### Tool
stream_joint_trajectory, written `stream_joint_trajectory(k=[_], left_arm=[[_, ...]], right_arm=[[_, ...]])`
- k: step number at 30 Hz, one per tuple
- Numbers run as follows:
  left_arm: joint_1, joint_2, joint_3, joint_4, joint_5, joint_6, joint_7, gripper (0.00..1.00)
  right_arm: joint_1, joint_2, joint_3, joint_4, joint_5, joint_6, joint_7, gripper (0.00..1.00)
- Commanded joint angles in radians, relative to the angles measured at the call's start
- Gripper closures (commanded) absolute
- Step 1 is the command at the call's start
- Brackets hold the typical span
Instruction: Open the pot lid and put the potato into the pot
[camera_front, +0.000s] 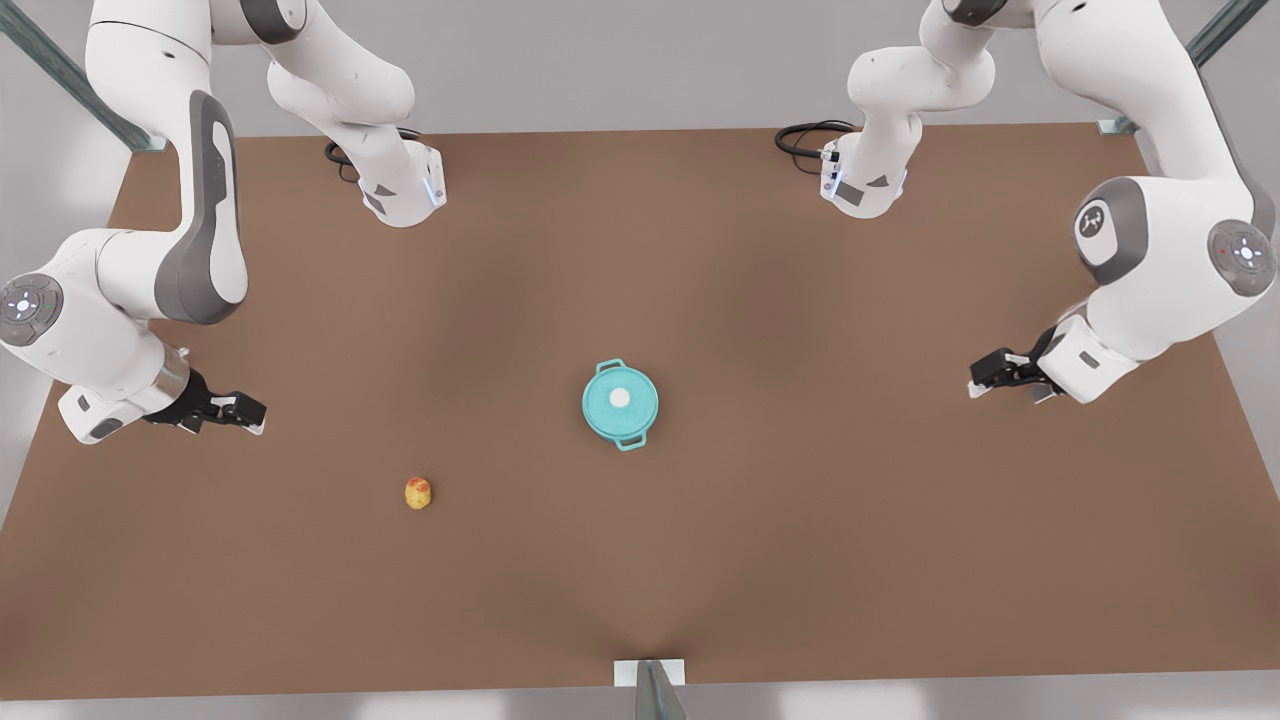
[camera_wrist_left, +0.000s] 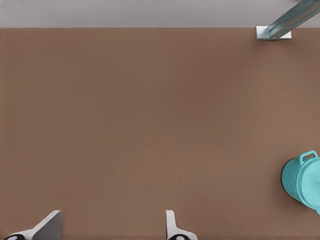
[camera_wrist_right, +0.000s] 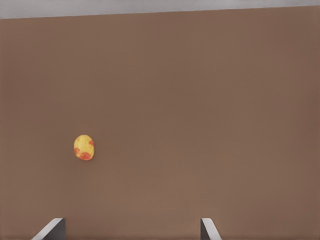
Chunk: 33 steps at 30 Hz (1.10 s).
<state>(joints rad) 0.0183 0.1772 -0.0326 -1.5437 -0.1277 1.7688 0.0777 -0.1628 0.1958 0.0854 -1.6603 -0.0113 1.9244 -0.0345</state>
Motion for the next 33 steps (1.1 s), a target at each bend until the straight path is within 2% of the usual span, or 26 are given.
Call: stream_joint_trajectory(k=[1, 4, 5, 6, 8, 10, 11, 13, 15, 18, 22, 25, 31, 33], left_arm=[[-0.009, -0.004, -0.006, 0.002, -0.004, -0.005, 0.010, 0.00], [-0.021, 0.010, -0.084, 0.000, -0.049, -0.019, 0.007, 0.00], [-0.080, 0.012, -0.136, 0.013, -0.032, -0.017, -0.128, 0.00], [-0.201, 0.064, -0.150, 0.063, -0.001, -0.006, -0.318, 0.00], [-0.386, 0.168, -0.151, 0.094, 0.152, 0.000, -0.577, 0.00], [-0.501, 0.261, -0.153, 0.157, 0.152, 0.014, -0.858, 0.00], [-0.583, 0.275, -0.153, 0.143, 0.157, 0.017, -1.008, 0.00], [-0.699, 0.308, -0.151, 0.061, 0.163, 0.150, -1.197, 0.00], [-0.730, 0.347, -0.151, 0.027, 0.168, 0.325, -1.355, 0.00], [-0.698, 0.484, -0.139, 0.148, 0.200, 0.336, -1.340, 0.00], [-0.699, 0.587, -0.125, 0.212, 0.266, 0.436, -1.340, 0.00], [-0.704, 0.594, -0.125, 0.220, 0.270, 0.432, -1.346, 0.00], [-0.729, 0.608, -0.127, 0.198, 0.319, 0.432, -1.354, 0.00], [-0.729, 0.633, -0.127, 0.200, 0.333, 0.434, -1.354, 0.00]], right_arm=[[0.000, -0.001, 0.000, 0.001, 0.001, 0.001, -0.007, 0.00], [0.003, -0.001, 0.002, 0.001, 0.001, 0.001, -0.007, 0.00], [0.032, 0.005, 0.004, 0.001, 0.001, 0.001, -0.007, 0.00], [0.065, 0.025, 0.004, 0.022, -0.021, -0.001, -0.004, 0.00], [0.117, 0.025, 0.004, 0.037, -0.022, -0.007, -0.002, 0.00], [0.178, 0.027, 0.005, 0.042, -0.022, -0.008, -0.002, 0.00], [0.204, 0.033, 0.005, 0.043, -0.022, -0.013, -0.002, 0.00], [0.229, 0.054, 0.004, 0.051, -0.090, -0.015, -0.030, 0.00], [0.250, 0.082, 0.004, 0.071, -0.124, -0.015, -0.030, 0.00], [0.270, 0.192, 0.020, 0.183, -0.115, -0.005, 0.027, 0.00], [0.284, 0.223, 0.023, 0.186, -0.085, -0.005, 0.283, 0.00], [0.281, 0.229, 0.036, 0.134, -0.027, 0.002, 0.303, 0.02], [0.279, 0.274, 0.037, 0.068, -0.015, 0.130, 0.304, 0.00], [0.278, 0.266, 0.037, -0.036, -0.013, 0.262, 0.304, 0.00]])
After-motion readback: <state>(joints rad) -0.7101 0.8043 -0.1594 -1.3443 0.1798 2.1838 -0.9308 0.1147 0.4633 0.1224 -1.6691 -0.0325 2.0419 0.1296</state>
